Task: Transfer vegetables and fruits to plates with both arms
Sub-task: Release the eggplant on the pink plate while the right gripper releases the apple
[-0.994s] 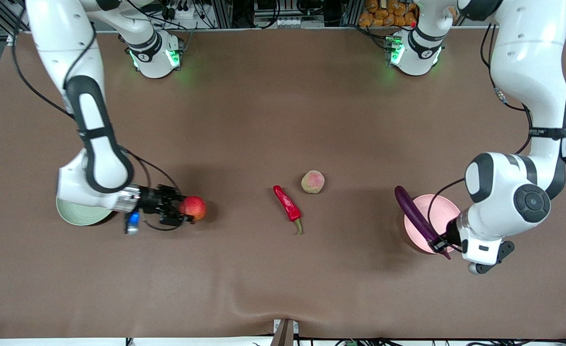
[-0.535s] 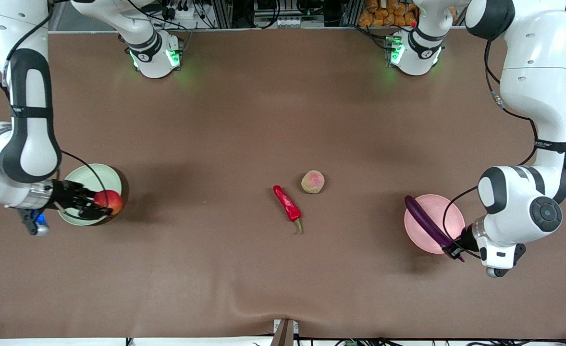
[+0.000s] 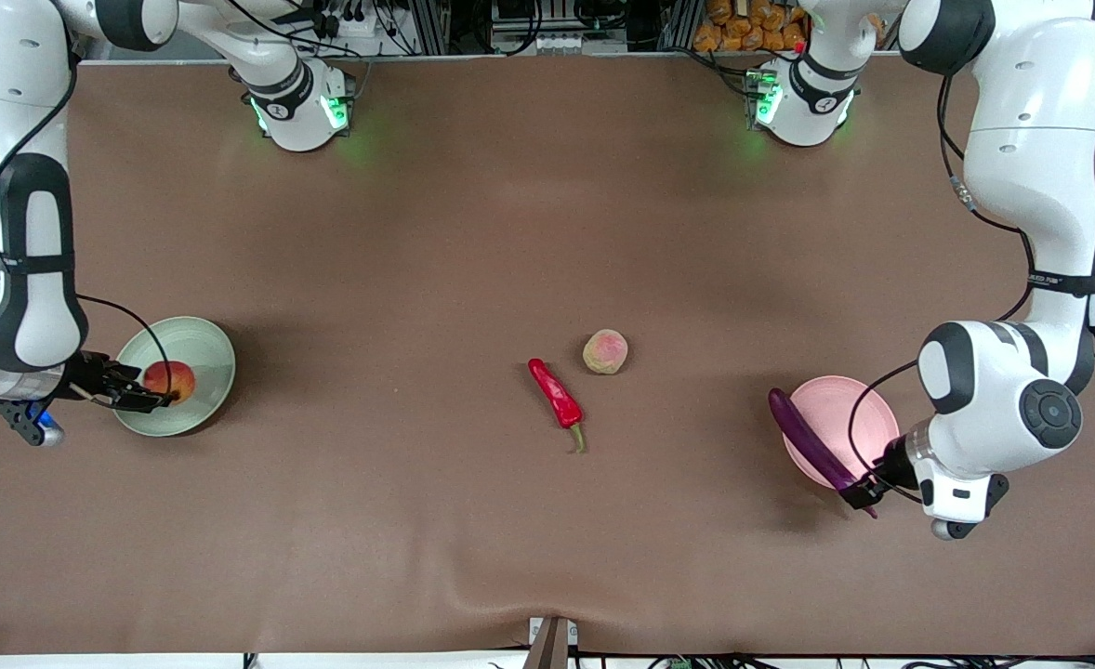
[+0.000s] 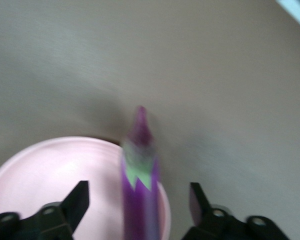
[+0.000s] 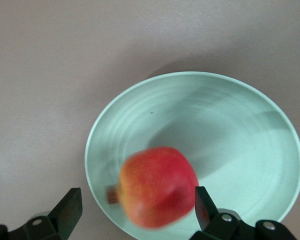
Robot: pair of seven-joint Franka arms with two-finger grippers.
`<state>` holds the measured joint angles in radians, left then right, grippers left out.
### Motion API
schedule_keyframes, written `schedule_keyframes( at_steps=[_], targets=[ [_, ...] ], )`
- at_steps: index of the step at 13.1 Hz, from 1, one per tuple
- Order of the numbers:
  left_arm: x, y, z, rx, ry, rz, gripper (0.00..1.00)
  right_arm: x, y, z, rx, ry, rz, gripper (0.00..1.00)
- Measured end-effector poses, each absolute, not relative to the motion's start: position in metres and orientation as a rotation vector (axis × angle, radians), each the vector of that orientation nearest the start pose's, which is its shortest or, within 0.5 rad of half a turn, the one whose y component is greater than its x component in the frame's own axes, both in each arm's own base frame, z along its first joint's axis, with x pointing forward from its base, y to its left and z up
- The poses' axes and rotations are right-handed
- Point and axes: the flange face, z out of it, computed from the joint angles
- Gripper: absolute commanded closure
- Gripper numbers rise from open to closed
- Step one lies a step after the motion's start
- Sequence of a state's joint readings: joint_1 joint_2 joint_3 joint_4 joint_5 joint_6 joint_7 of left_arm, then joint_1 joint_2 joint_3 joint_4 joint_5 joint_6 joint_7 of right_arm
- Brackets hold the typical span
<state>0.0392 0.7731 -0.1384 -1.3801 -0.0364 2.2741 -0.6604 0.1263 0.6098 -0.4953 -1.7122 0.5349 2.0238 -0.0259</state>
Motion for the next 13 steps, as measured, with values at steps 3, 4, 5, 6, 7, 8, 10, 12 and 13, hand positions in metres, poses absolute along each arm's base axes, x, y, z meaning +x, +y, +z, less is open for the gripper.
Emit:
schedule_keyframes(
  at_steps=[3, 4, 5, 6, 7, 8, 10, 12, 13],
  targets=[
    [0.736, -0.134, 0.291, -3.173, -1.091, -0.099, 0.0, 0.654, -0.155, 0.288, -2.799, 0.855, 0.14, 0.0],
    [0.729, -0.169, 0.293, -3.173, -1.113, -0.078, 0.0, 0.665, -0.136, 0.299, -2.782, 0.885, 0.122, 0.0],
    [0.719, -0.205, 0.293, -3.177, -1.114, -0.061, 0.0, 0.676, -0.111, 0.308, -2.762, 0.914, 0.111, 0.0],
    [0.709, -0.24, 0.292, -3.187, -1.11, -0.059, 0.0, 0.685, -0.08, 0.314, -2.748, 0.936, 0.112, 0.0],
    [0.701, -0.269, 0.291, -3.198, -1.129, -0.075, 0.0, 0.69, -0.049, 0.316, -2.741, 0.946, 0.122, 0.0],
    [0.694, -0.293, 0.288, -3.209, -1.164, -0.096, 0.0, 0.692, -0.018, 0.316, -2.738, 0.956, 0.14, 0.0],
    [0.678, -0.34, 0.27, -3.23, -1.232, -0.124, 0.0, 0.69, 0.036, 0.314, -2.719, 1.019, 0.195, 0.0],
    [0.654, -0.388, 0.246, -3.259, -1.222, -0.114, 0.0, 0.678, 0.089, 0.307, -2.666, 1.112, 0.338, 0.0],
    [0.639, -0.411, 0.236, -3.278, -1.182, -0.104, 0.0, 0.671, 0.11, 0.303, -2.609, 1.149, 0.433, 0.0]
  ],
)
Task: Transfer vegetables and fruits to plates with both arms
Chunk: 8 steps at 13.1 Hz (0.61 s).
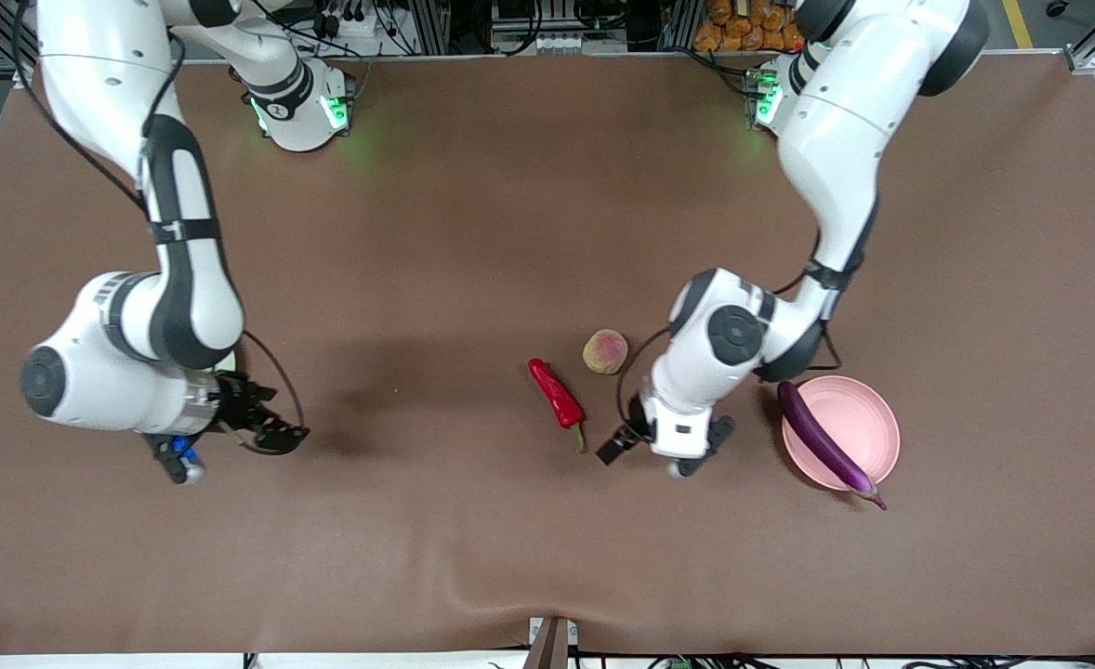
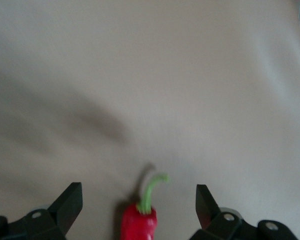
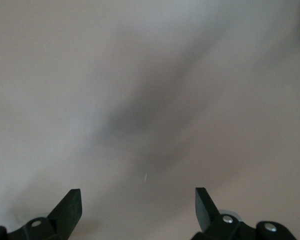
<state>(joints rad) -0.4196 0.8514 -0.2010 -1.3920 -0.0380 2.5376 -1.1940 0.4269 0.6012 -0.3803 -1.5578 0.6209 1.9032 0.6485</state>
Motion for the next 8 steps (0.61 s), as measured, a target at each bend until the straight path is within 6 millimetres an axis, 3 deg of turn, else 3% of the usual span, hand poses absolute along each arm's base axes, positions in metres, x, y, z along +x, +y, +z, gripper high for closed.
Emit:
schedule_keyframes(
  at_steps=[1, 3, 5, 6, 8],
  targets=[
    [0.625, -0.433, 0.228, -3.298, -1.136, -0.096, 0.0, 0.662, 0.126, 0.298, -2.532, 1.163, 0.55, 0.0],
    [0.6, -0.465, 0.216, -3.323, -1.05, -0.078, 0.06, 0.645, 0.134, 0.29, -2.411, 1.16, 0.762, 0.0],
    [0.588, -0.479, 0.208, -3.33, -0.997, -0.063, 0.09, 0.63, 0.144, 0.285, -2.329, 1.131, 0.894, 0.0],
    [0.585, -0.481, 0.202, -3.333, -0.961, -0.057, 0.16, 0.618, 0.157, 0.285, -2.285, 1.089, 0.937, 0.0],
    [0.581, -0.482, 0.188, -3.337, -0.896, -0.045, 0.24, 0.584, 0.18, 0.281, -2.221, 1.0, 0.999, 0.0]
  ],
)
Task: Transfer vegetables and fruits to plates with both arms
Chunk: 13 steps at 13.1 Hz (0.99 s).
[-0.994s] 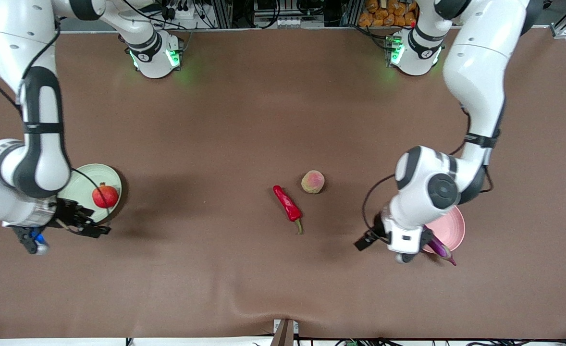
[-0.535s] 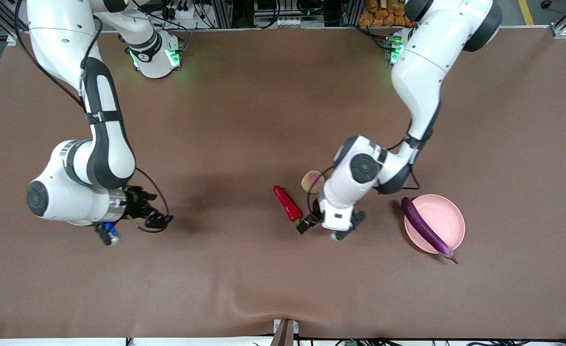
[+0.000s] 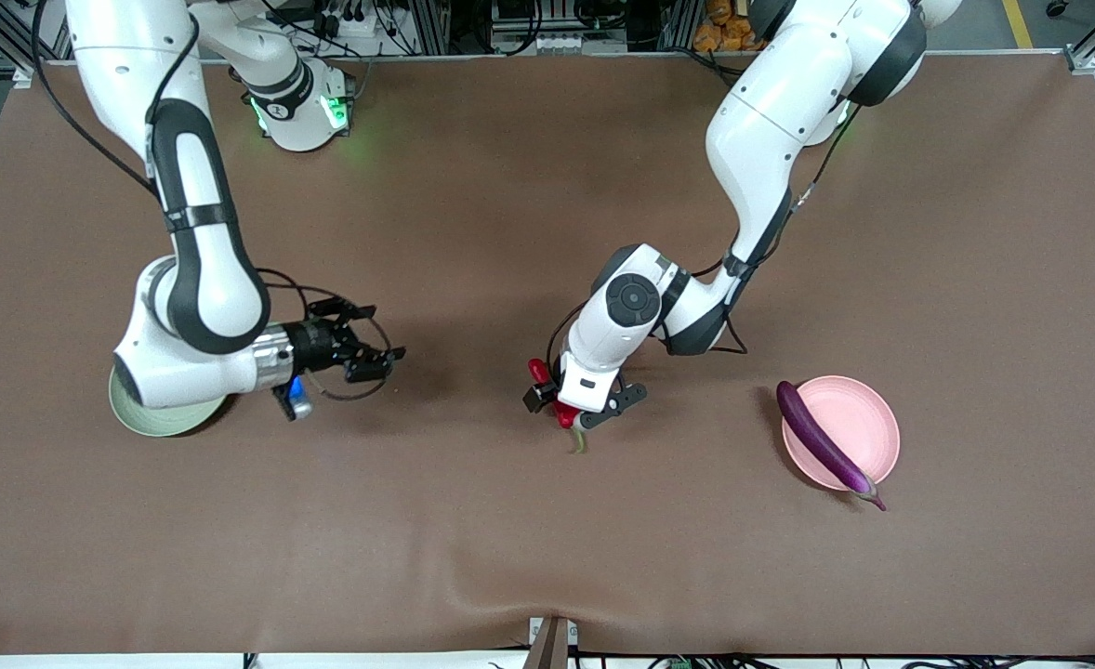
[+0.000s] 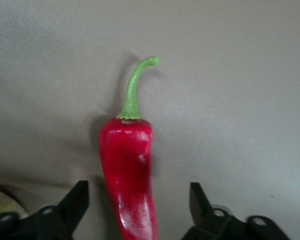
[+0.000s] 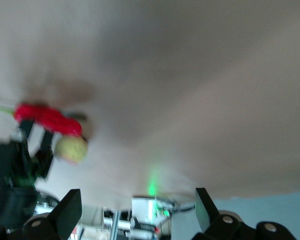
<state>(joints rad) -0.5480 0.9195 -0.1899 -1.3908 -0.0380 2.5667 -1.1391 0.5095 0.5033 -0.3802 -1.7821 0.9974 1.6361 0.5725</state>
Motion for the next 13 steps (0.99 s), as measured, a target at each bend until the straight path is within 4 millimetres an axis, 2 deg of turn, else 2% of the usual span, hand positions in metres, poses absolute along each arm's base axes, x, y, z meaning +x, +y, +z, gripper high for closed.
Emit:
schedule_keyframes(
  at_steps=[1, 2, 3, 6, 8, 9, 10, 11, 13],
  targets=[
    [0.579, -0.482, 0.181, -3.336, -0.871, -0.036, 0.4, 0.565, 0.186, 0.275, -2.176, 0.971, 1.033, 0.0],
    [0.577, -0.482, 0.173, -3.333, -0.857, -0.027, 0.67, 0.548, 0.194, 0.266, -2.134, 0.957, 1.059, 0.0],
    [0.577, -0.481, 0.17, -3.329, -0.854, -0.026, 1.0, 0.534, 0.206, 0.256, -2.125, 0.963, 1.052, 0.0],
    [0.582, -0.479, 0.175, -3.332, -0.862, -0.045, 1.0, 0.507, 0.259, 0.236, -2.161, 1.023, 0.914, 0.0],
    [0.596, -0.475, 0.201, -3.345, -0.883, -0.09, 1.0, 0.506, 0.275, 0.235, -2.123, 1.082, 0.835, 0.0],
    [0.608, -0.465, 0.225, -3.337, -0.904, -0.103, 1.0, 0.508, 0.279, 0.236, -2.082, 1.116, 0.798, 0.0],
    [0.625, -0.445, 0.259, -3.321, -0.931, -0.121, 1.0, 0.508, 0.285, 0.237, -2.041, 1.149, 0.761, 0.0],
    [0.645, -0.413, 0.297, -3.31, -0.927, -0.148, 1.0, 0.507, 0.296, 0.237, -2.006, 1.18, 0.725, 0.0],
    [0.678, -0.324, 0.366, -3.267, -0.84, -0.138, 1.0, 0.498, 0.322, 0.234, -1.941, 1.235, 0.668, 0.0]
  ],
)
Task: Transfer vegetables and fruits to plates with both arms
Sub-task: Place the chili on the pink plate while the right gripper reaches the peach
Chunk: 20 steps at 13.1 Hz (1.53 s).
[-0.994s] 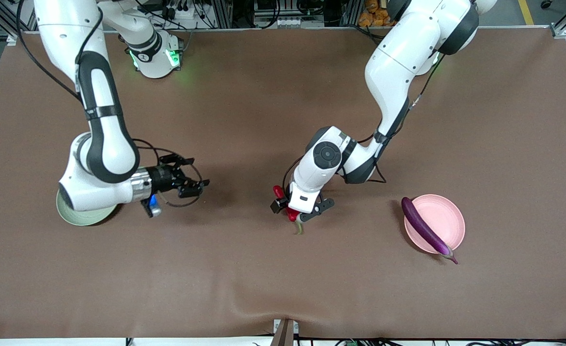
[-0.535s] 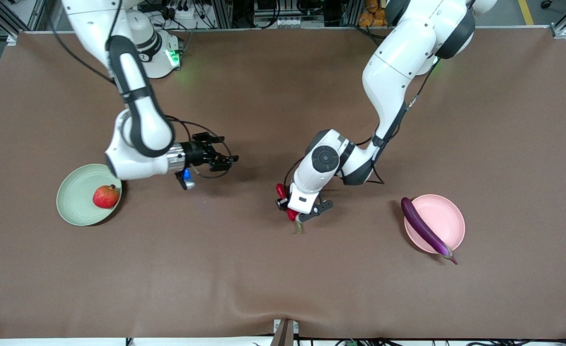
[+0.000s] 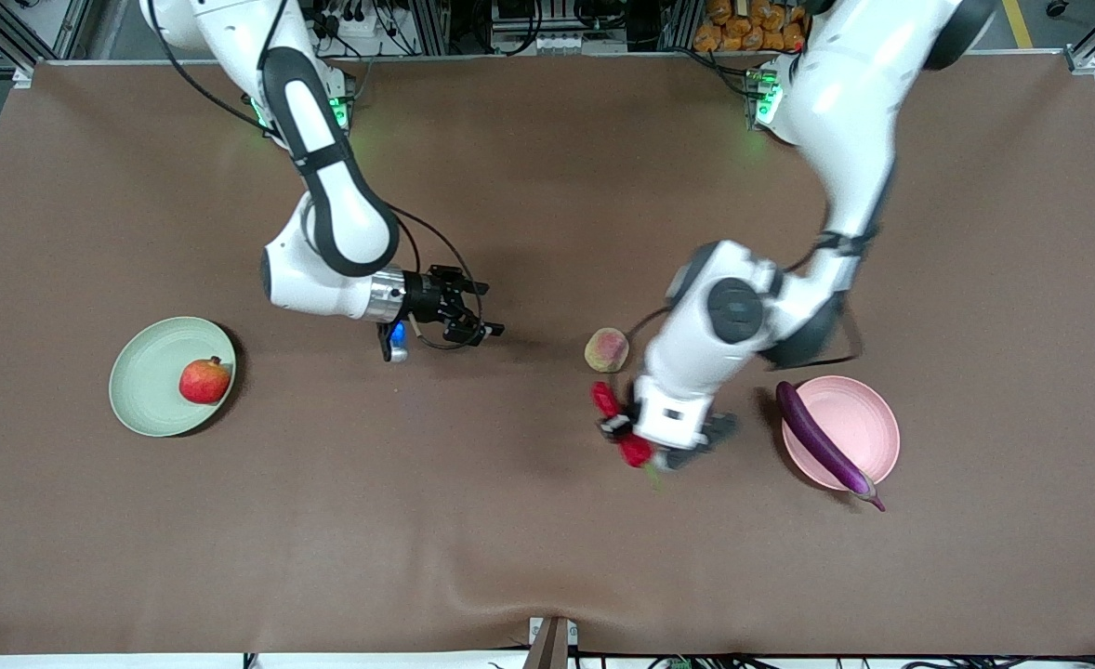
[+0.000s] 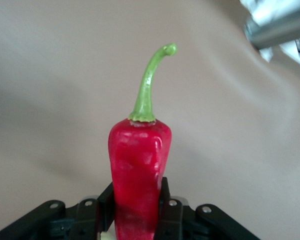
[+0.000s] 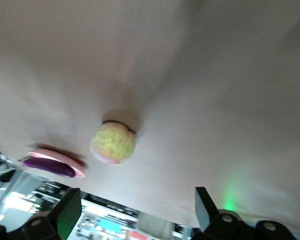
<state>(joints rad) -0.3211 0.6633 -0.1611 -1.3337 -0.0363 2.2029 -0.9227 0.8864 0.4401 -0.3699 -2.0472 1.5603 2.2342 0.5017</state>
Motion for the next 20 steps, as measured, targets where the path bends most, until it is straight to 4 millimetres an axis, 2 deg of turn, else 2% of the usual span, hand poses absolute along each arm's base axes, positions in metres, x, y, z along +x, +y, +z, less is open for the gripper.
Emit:
schedule_keyframes(
  at_steps=[1, 2, 3, 4, 6, 7, 8, 9, 10, 11, 12, 14, 15, 16, 17, 18, 20],
  targets=[
    [0.688, -0.274, 0.385, -3.238, -0.802, -0.103, 1.0, 0.496, 0.339, 0.232, -1.9, 1.265, 0.644, 0.0],
    [0.697, -0.225, 0.392, -3.209, -0.789, -0.058, 1.0, 0.496, 0.356, 0.23, -1.859, 1.31, 0.604, 0.0],
    [0.703, -0.18, 0.388, -3.181, -0.791, 0.0, 1.0, 0.499, 0.375, 0.229, -1.823, 1.37, 0.558, 0.0],
    [0.705, -0.138, 0.373, -3.148, -0.811, 0.058, 1.0, 0.503, 0.396, 0.229, -1.794, 1.427, 0.521, 0.0],
    [0.704, -0.066, 0.326, -3.056, -0.87, 0.14, 1.0, 0.509, 0.441, 0.224, -1.747, 1.513, 0.479, 0.0],
    [0.703, -0.036, 0.302, -3.026, -0.901, 0.163, 1.0, 0.512, 0.457, 0.218, -1.732, 1.536, 0.478, 0.0],
    [0.7, -0.017, 0.28, -3.014, -0.931, 0.166, 1.0, 0.514, 0.466, 0.209, -1.727, 1.55, 0.479, 0.0],
    [0.698, -0.005, 0.263, -3.008, -0.956, 0.166, 0.97, 0.515, 0.471, 0.198, -1.73, 1.56, 0.482, 0.0],
    [0.695, 0.001, 0.253, -3.006, -0.972, 0.165, 0.59, 0.511, 0.475, 0.186, -1.74, 1.57, 0.486, 0.0],
    [0.694, 0.004, 0.246, -3.006, -0.98, 0.163, 0.04, 0.505, 0.478, 0.175, -1.747, 1.584, 0.478, 0.0],
    [0.694, 0.004, 0.243, -3.007, -0.981, 0.16, 0.0, 0.499, 0.482, 0.168, -1.751, 1.596, 0.469, 0.0],
    [0.696, -0.001, 0.247, -3.019, -0.972, 0.146, 0.0, 0.489, 0.489, 0.158, -1.762, 1.604, 0.47, 0.0],
    [0.697, -0.004, 0.254, -3.025, -0.968, 0.131, 0.0, 0.488, 0.491, 0.154, -1.766, 1.605, 0.467, 0.09],
    [0.698, -0.006, 0.265, -3.03, -0.965, 0.116, 0.0, 0.49, 0.493, 0.151, -1.766, 1.605, 0.454, 0.44],
    [0.698, -0.006, 0.28, -3.032, -0.948, 0.109, 0.0, 0.493, 0.495, 0.149, -1.763, 1.605, 0.428, 0.67],
    [0.697, -0.005, 0.304, -3.043, -0.906, 0.092, 0.0, 0.496, 0.497, 0.148, -1.76, 1.605, 0.403, 0.74],
    [0.695, -0.004, 0.372, -3.066, -0.834, 0.005, 0.0, 0.498, 0.502, 0.15, -1.752, 1.598, 0.381, 0.74]
  ],
)
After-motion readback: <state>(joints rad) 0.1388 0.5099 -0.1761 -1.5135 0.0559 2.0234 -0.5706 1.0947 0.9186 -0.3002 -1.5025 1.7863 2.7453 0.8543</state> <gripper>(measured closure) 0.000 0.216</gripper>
